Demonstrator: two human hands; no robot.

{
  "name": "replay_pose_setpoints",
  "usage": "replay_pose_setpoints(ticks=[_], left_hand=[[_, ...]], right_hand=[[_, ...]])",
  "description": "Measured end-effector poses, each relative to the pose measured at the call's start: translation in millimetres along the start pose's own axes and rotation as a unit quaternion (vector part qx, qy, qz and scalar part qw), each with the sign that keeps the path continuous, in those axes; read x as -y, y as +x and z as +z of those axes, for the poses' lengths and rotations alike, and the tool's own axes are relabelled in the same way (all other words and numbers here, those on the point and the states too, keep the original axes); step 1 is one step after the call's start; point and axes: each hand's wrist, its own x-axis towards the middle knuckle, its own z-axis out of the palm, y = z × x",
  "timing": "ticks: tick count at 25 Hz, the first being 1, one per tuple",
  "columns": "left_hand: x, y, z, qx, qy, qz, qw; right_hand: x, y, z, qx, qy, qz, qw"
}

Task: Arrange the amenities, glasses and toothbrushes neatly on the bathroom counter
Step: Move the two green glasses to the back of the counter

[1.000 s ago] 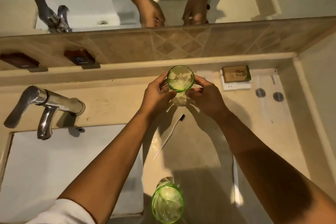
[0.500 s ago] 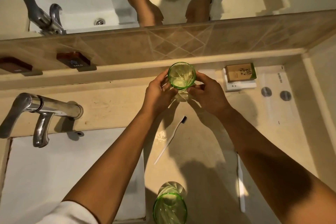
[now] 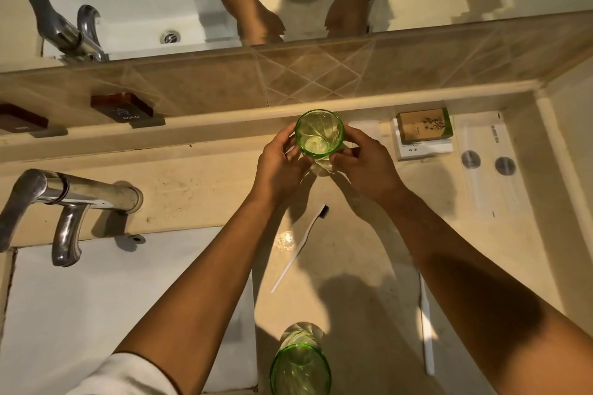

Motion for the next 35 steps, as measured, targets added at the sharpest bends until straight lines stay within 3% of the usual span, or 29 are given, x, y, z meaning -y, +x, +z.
replay_pose_setpoints(ticks=[13,15,18,20,24,30,35], left_hand=[[12.6,0.7,-0.8,-0.006,-0.04,-0.052,0.998],[14.8,-12.5,-7.4,-0.026,-0.029,-0.076,0.996],[19.2,-50.1,-24.6,-0.043,0.0,-0.088,0.995],[23.7,-83.8,-40.5,-0.054,0.009,-0.075,0.996],[52.0,-173.4,-73.1,-0.053,0.035,-0.058,0.996],[119.3,-297.6,-79.2,-0.063,0.028,-0.144,0.987],[130.2,-339.0,-58.8,0.0,0.081,-0.066,0.995]], right_hand=[[-4.9,-10.5,3.4,-0.033,0.008,0.025,0.999],[-9.8,-27.8,3.1,-0.046,0.048,0.035,0.997],[-29.1,-73.8,10.0,-0.002,0.133,0.071,0.989],[-45.4,-110.0,17.0,0.024,0.105,0.082,0.991],[-77.0,-182.3,20.7,0.077,-0.028,0.012,0.997],[-112.4,-263.0,26.4,0.155,-0.097,-0.01,0.983],[-110.0,-287.0,46.3,0.186,-0.094,-0.034,0.977]])
